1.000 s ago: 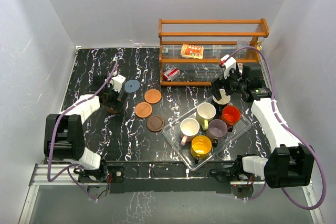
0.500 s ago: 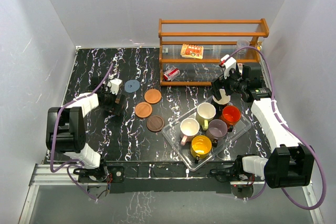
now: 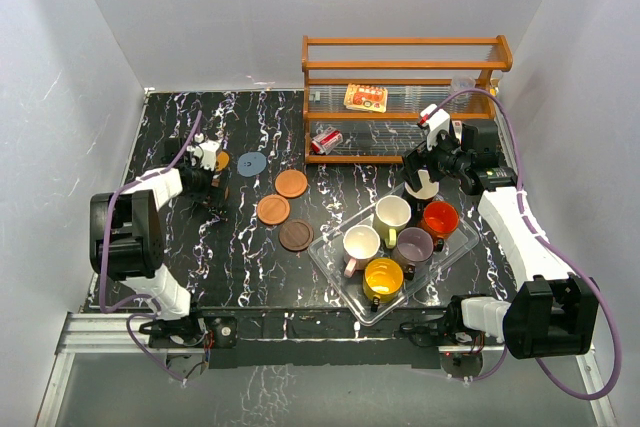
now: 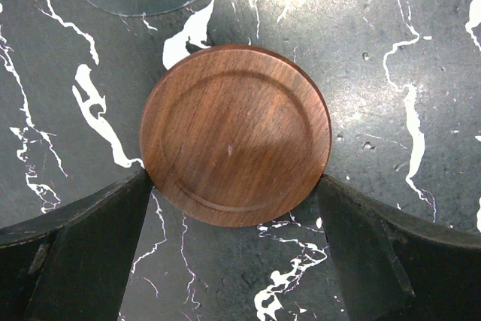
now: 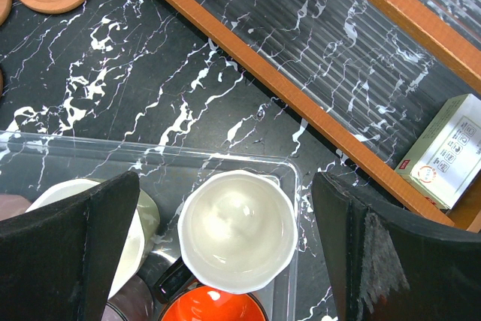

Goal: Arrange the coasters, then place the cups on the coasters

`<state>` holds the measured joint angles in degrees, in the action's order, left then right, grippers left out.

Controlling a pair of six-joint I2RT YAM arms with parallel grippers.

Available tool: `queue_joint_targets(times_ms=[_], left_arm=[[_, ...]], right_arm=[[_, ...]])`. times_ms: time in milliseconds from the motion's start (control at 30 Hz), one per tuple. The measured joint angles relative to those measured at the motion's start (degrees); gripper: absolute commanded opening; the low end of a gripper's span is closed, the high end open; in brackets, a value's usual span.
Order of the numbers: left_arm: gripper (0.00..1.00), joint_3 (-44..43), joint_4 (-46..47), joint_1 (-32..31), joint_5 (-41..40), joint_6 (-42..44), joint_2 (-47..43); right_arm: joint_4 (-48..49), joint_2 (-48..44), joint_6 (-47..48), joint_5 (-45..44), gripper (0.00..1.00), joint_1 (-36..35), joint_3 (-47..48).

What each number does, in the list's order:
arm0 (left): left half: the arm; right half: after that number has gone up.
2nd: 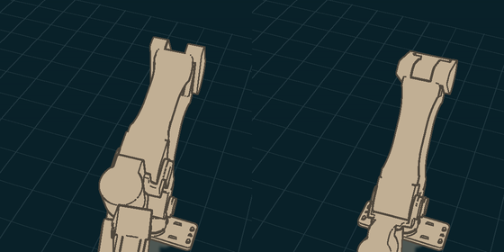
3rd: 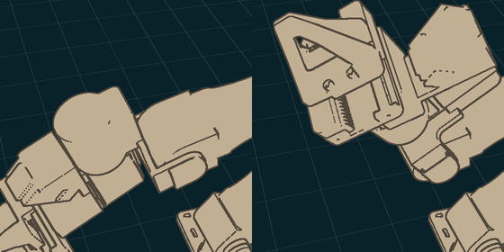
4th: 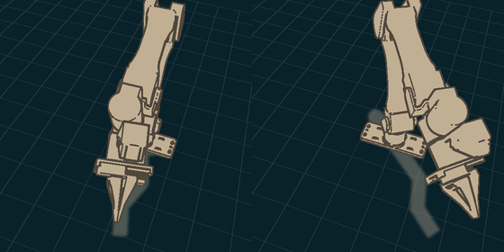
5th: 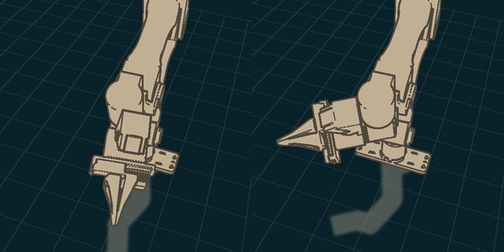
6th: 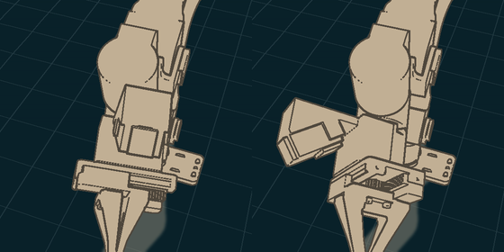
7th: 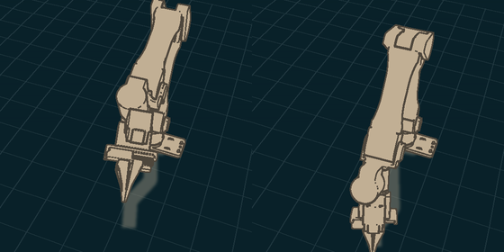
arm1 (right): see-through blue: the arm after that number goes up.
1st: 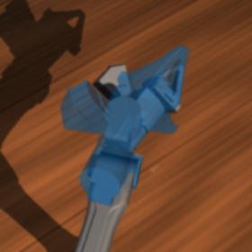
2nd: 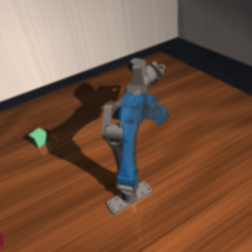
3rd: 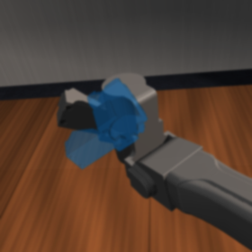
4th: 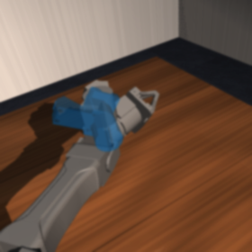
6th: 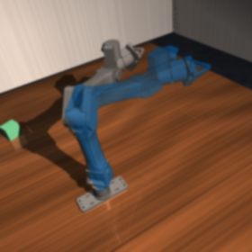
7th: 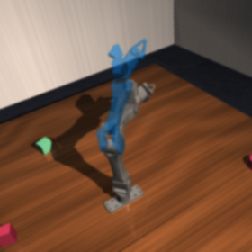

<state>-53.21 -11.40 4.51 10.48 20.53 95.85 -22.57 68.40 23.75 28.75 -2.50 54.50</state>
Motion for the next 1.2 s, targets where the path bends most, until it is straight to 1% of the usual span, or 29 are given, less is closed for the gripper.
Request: queue_joint_targets(times_ms=[267, 433, 533, 767, 900, 1200], left_arm=[[0.93, -0.6, -0.7, 0.2, -0.4, 0.0, 0.2], [0.96, -0.6, -4.4, 0.3, 0.3, 0.0, -2.2], [0.98, -0.8, -6.8, 0.3, 3.1, 0.0, -5.9], [0.99, -2.5, -8.9, -0.9, 10.7, 0.2, -10.2], [0.99, -2.8, -9.2, -5.6, 12.5, 1.5, -10.6], [0.95, -2.8, -9.1, -21.8, 12.7, 8.9, -10.6]], right_arm=[[0.0, 0.0, 0.1, 0.0, 0.98, 0.0, 0.0], [0.0, 0.0, 0.1, 0.0, 0.99, 0.0, 0.0], [0.0, 0.0, 0.1, 0.0, 0.98, 0.0, 0.0], [-0.1, 0.0, 0.1, 0.1, 0.98, 0.0, 0.0], [-0.1, 0.0, 0.2, 0.0, 0.98, 0.0, 0.0], [-0.1, 0.0, 0.2, -0.2, 0.98, 0.0, 0.0]])
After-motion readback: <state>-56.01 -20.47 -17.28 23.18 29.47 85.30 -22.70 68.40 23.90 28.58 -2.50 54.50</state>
